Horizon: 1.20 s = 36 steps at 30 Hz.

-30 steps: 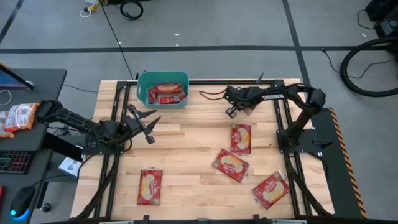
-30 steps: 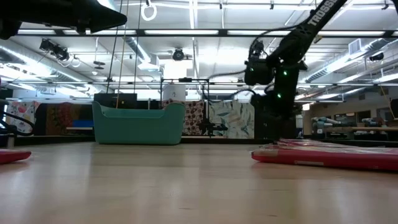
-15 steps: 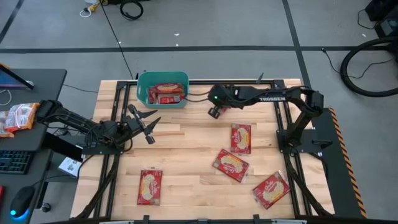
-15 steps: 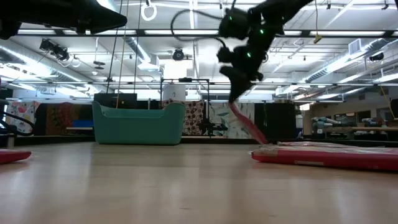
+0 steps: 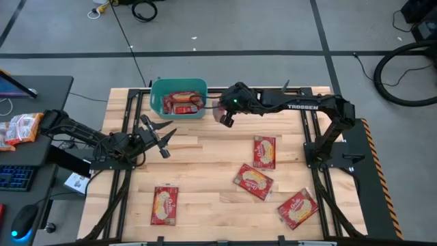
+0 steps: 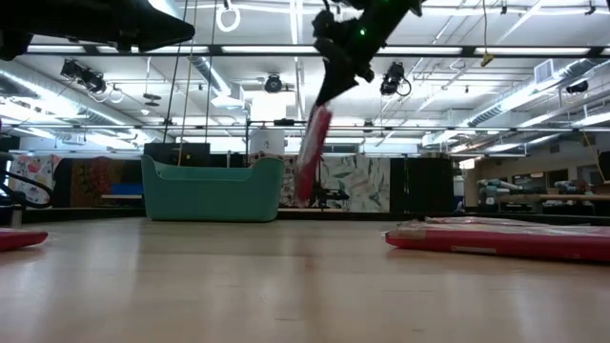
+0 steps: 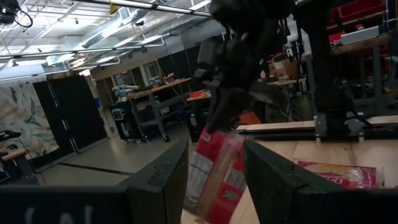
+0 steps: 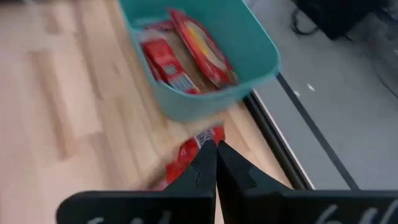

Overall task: Sort popcorn bags into baskets
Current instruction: Put the popcorn bag into the blue bin

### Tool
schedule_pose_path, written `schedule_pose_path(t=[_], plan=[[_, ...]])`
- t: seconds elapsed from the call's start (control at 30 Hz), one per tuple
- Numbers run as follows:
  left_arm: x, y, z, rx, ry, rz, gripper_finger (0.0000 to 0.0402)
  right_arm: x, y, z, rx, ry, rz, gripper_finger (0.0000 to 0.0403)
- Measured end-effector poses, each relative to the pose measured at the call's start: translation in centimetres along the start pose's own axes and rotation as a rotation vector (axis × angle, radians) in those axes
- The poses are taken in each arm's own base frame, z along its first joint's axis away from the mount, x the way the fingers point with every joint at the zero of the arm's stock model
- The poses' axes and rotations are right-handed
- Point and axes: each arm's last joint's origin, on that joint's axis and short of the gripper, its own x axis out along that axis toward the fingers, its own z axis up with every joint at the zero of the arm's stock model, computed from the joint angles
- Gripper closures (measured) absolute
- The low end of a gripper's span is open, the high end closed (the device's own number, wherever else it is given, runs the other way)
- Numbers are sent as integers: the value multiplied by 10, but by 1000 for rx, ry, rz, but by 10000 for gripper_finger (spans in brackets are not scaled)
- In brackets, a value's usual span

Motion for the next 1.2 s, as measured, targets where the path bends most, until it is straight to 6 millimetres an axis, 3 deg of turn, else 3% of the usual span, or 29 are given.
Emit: schedule_pose_path(t=[0.67,0.93,1.2], plan=[[0,0,0,0,0,0,246,-36,31,47,-77,-322,294,398],[0,0,0,0,0,1,246,-14,47,55,-108,-438,371,398],[0,0,0,5,3,-1,246,27,31,84,-163,-508,352,398]])
